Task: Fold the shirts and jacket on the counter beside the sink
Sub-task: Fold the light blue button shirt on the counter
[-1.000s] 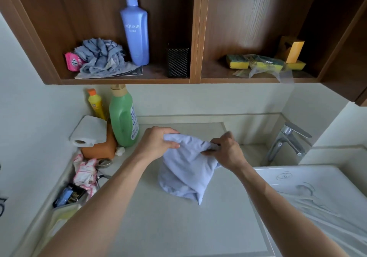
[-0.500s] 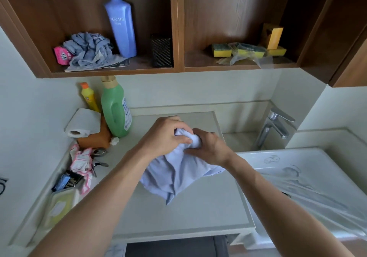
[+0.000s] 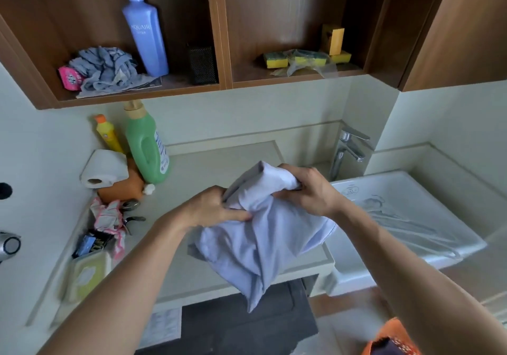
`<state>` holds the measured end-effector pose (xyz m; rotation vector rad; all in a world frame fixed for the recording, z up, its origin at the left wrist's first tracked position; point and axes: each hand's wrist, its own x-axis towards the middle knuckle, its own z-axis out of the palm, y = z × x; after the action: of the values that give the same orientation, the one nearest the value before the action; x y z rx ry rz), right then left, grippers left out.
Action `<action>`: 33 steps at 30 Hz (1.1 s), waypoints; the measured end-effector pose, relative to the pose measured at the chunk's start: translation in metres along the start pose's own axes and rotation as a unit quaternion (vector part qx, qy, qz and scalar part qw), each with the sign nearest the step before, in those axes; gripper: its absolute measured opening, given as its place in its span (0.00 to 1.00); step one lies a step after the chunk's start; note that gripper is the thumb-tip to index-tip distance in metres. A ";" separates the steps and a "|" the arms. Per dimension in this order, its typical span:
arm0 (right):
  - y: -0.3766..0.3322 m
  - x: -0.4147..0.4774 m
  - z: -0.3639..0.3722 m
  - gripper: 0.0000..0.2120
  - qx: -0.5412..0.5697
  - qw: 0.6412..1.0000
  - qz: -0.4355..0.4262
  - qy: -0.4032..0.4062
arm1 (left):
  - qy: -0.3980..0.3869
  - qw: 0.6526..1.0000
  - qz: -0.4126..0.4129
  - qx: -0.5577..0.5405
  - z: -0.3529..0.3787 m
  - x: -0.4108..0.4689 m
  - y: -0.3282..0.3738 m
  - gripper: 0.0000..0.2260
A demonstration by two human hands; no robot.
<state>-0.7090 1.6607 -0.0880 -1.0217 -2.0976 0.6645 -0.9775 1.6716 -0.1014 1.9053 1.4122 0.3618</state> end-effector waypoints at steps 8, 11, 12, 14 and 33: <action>-0.032 -0.097 -0.036 0.11 -0.110 0.987 0.074 0.094 | -0.189 0.917 0.006 -0.352 0.060 -0.037 0.014 0.21; -0.029 -0.151 -0.062 0.09 -0.124 0.970 0.150 0.149 | -0.254 0.846 -0.019 -0.469 0.093 -0.038 0.028 0.31; -0.028 -0.169 -0.071 0.11 -0.120 0.961 0.177 0.177 | -0.271 0.814 -0.025 -0.513 0.104 -0.036 0.033 0.35; -0.025 -0.204 -0.088 0.12 -0.093 0.942 0.211 0.243 | -0.295 0.743 -0.023 -0.601 0.126 -0.030 0.048 0.39; 0.120 -0.506 -0.226 0.07 -0.013 0.829 0.386 0.403 | -0.157 0.909 -0.052 -0.384 0.455 0.055 0.289 0.27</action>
<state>-0.2554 1.3447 -0.2150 -1.7990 -0.9170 0.4301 -0.4769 1.5085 -0.2296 1.1700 0.9465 0.4504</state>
